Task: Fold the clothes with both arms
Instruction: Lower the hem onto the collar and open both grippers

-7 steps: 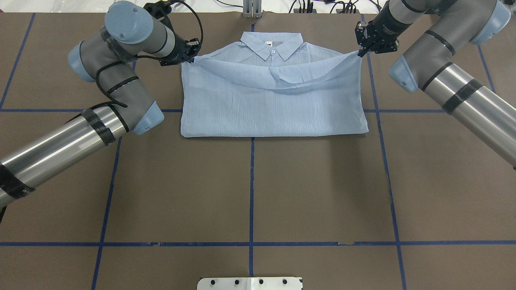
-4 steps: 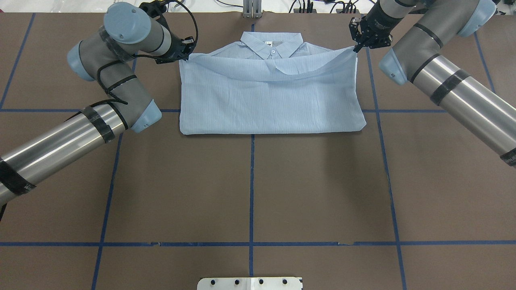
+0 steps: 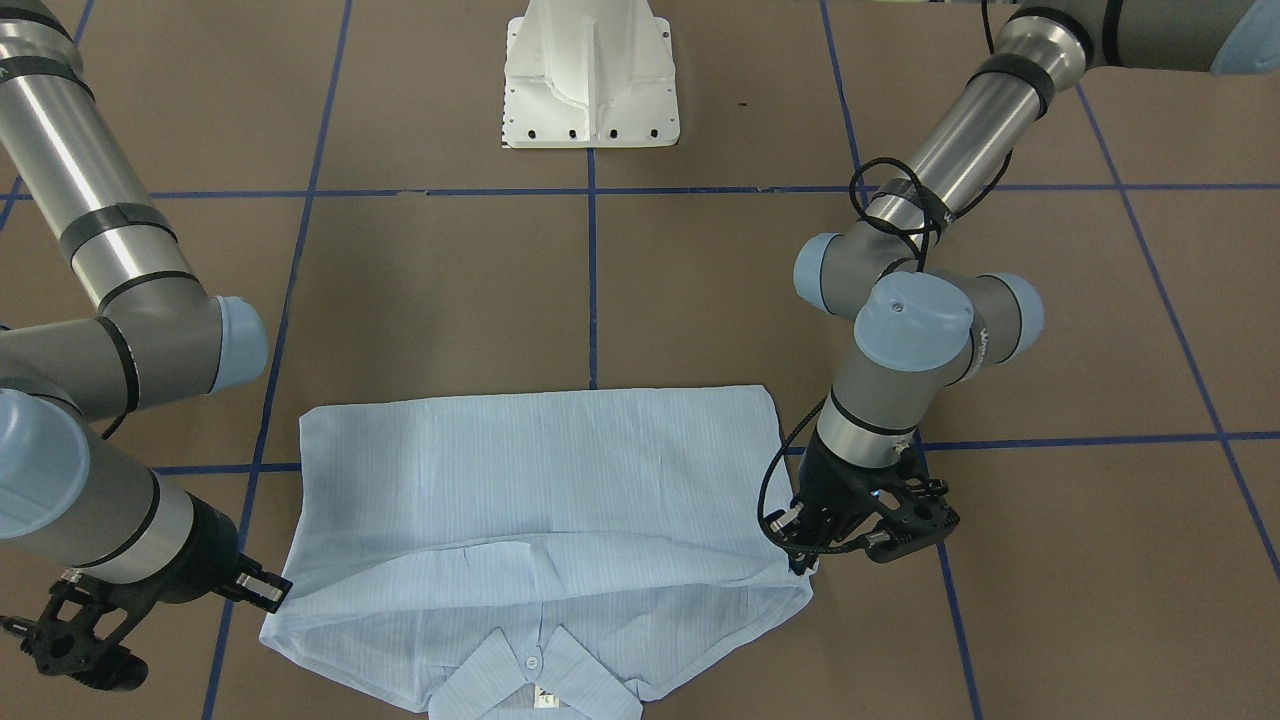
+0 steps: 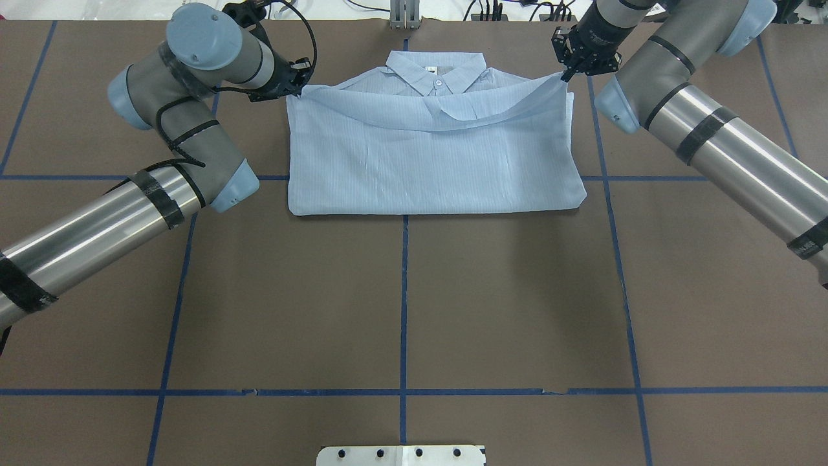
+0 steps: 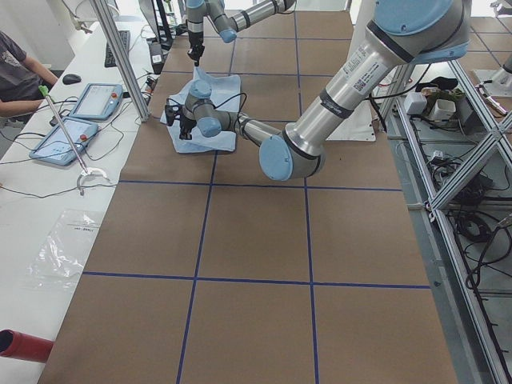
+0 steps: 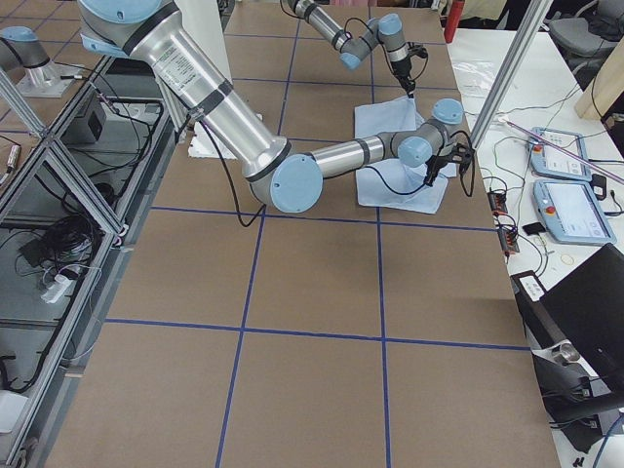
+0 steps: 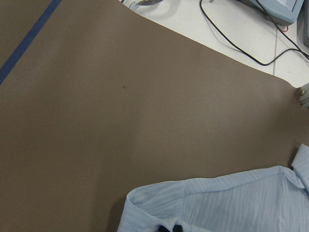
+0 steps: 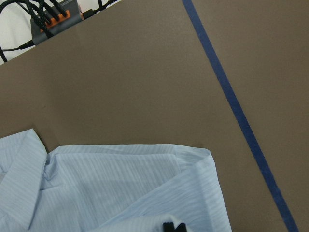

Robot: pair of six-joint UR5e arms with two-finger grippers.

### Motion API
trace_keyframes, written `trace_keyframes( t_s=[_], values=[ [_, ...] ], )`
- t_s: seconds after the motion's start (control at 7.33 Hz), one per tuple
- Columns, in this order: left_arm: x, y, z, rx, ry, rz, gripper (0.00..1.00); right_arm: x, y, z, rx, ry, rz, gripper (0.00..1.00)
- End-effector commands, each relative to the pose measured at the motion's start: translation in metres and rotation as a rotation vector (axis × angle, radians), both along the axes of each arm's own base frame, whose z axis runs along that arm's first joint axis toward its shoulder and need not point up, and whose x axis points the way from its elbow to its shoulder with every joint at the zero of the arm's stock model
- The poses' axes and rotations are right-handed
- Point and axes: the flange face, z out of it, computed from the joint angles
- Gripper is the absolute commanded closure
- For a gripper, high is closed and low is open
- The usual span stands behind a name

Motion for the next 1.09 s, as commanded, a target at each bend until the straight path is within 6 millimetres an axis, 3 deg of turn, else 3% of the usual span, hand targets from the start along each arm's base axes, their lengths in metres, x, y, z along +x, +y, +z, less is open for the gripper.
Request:
trace_keyframes(
  t_s=[0.0, 0.41, 0.55, 0.68, 0.82, 0.96],
  values=[
    [0.0, 0.0, 0.0, -0.003, 0.001, -0.002, 0.01, -0.017, 0.006, -0.001, 0.034, 0.038, 0.01, 0.0],
    [-0.01, -0.006, 0.001, -0.002, -0.003, -0.012, 0.01, -0.021, 0.016, 0.003, 0.066, 0.037, -0.034, 0.0],
    [-0.013, -0.007, 0.0, -0.008, -0.005, -0.009, 0.01, -0.03, 0.052, 0.021, 0.085, 0.034, -0.07, 0.0],
    [-0.015, -0.006, -0.001, -0.008, -0.001, -0.01, 0.01, -0.027, 0.078, 0.028, 0.111, 0.023, -0.096, 0.0],
    [-0.016, -0.004, -0.002, -0.005, 0.001, -0.01, 0.01, -0.024, 0.123, 0.047, 0.122, 0.014, -0.13, 0.0],
    [-0.017, -0.003, -0.005, -0.001, 0.005, -0.01, 0.01, -0.013, 0.149, 0.047, 0.131, -0.004, -0.14, 0.0]
  ],
)
